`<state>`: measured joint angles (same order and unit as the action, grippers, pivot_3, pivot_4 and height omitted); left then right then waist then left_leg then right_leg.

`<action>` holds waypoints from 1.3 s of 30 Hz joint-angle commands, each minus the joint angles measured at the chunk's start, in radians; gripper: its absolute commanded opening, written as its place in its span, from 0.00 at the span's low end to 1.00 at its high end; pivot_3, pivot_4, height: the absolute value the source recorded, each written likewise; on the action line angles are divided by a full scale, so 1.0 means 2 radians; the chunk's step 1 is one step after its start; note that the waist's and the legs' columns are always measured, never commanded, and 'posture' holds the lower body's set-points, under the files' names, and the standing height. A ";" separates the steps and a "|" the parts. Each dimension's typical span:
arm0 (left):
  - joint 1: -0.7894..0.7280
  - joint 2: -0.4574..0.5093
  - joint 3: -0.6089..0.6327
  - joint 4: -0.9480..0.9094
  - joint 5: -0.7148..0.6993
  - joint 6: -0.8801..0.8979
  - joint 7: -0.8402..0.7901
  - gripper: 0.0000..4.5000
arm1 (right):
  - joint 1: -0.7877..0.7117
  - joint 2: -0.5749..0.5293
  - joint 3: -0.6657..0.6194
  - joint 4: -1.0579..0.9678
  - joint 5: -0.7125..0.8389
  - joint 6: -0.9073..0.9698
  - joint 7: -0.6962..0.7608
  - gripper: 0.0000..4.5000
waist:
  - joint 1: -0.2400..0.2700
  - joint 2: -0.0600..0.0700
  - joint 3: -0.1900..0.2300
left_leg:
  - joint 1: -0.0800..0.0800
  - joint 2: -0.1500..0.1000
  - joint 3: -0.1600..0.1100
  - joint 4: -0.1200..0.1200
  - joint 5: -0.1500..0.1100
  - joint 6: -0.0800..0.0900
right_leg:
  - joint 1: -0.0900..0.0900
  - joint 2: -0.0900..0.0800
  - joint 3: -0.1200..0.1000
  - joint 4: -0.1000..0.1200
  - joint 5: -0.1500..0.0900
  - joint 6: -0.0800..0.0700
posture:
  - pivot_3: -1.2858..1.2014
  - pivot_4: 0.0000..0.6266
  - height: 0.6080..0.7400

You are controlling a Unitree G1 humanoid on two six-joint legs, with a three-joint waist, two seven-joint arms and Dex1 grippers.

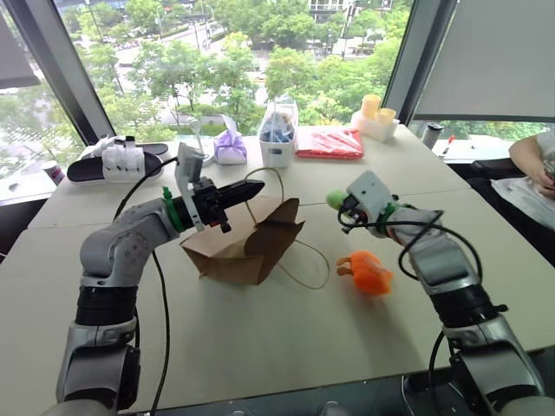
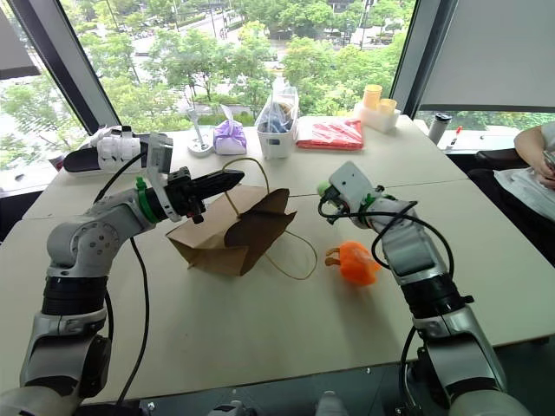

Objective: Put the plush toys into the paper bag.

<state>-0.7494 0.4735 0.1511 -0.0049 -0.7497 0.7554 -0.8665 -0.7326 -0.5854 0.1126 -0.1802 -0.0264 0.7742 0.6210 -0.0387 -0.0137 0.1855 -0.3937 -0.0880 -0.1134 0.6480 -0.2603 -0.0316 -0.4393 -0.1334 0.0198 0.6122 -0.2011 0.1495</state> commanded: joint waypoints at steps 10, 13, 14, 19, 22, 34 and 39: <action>-0.030 0.007 0.011 0.020 0.003 -0.024 -0.001 0.00 | 0.017 0.042 0.081 -0.118 0.066 0.065 0.032 0.01 | 0.001 0.000 0.000 | 0.001 0.000 0.000 0.001 -0.002 0.003 | 0.001 0.000 0.000 0.000 0.000 0.000 | 0.52 0.24 1.00; -0.031 0.008 0.015 0.019 0.001 -0.023 0.003 0.00 | -0.001 0.070 0.100 -0.066 0.059 0.035 0.028 0.01 | 0.001 0.000 0.000 | 0.001 0.000 0.000 0.001 -0.001 0.002 | 0.001 0.000 0.000 0.000 0.000 0.000 | 0.52 0.24 1.00; -0.032 0.007 0.016 0.018 0.001 -0.023 0.004 0.00 | -0.004 0.075 0.103 -0.057 0.059 0.029 0.028 0.01 | 0.001 0.000 0.000 | 0.001 0.000 0.000 0.001 -0.001 0.001 | 0.001 0.000 0.000 0.000 0.000 0.000 | 0.52 0.24 1.00; -0.027 0.006 0.025 0.004 -0.006 -0.019 0.017 0.00 | -0.056 0.138 0.130 0.063 0.048 -0.031 0.025 0.01 | -0.001 0.000 0.000 | 0.001 0.000 0.000 0.001 0.000 0.000 | 0.001 0.000 0.000 0.000 0.000 0.000 | 0.52 0.24 1.00; -0.023 0.001 0.032 -0.001 -0.008 -0.022 0.030 0.00 | -0.085 0.171 0.141 0.137 0.035 -0.065 0.025 0.27 | -0.003 0.000 0.000 | 0.001 0.000 0.000 0.000 0.000 0.000 | 0.001 0.000 0.000 0.000 0.000 0.000 | 0.52 0.24 1.00; -0.021 -0.005 0.040 -0.004 -0.026 -0.014 0.049 0.00 | -0.055 0.075 0.072 0.012 0.040 -0.006 0.049 0.99 | 0.004 0.000 0.000 | 0.000 0.000 -0.001 0.000 0.000 0.000 | 0.000 0.000 0.000 0.000 0.000 0.000 | 0.52 0.24 1.00; -0.027 -0.007 0.040 0.007 -0.025 -0.018 0.047 0.00 | 0.043 -0.029 -0.007 -0.125 0.063 0.090 0.061 0.99 | 0.011 0.000 0.000 | 0.000 0.000 0.000 0.000 0.000 0.000 | 0.000 0.000 0.000 0.000 0.000 0.000 | 0.52 0.24 1.00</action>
<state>-0.7816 0.4539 0.2132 0.0213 -0.7869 0.7328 -0.7653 -0.6947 -0.5972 0.1637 -0.3201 0.0736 0.8918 0.7321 -0.0173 -0.0141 0.1855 -0.3935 -0.0880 -0.1133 0.6481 -0.2602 -0.0319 -0.4390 -0.1334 0.0194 0.6120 -0.2011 0.1494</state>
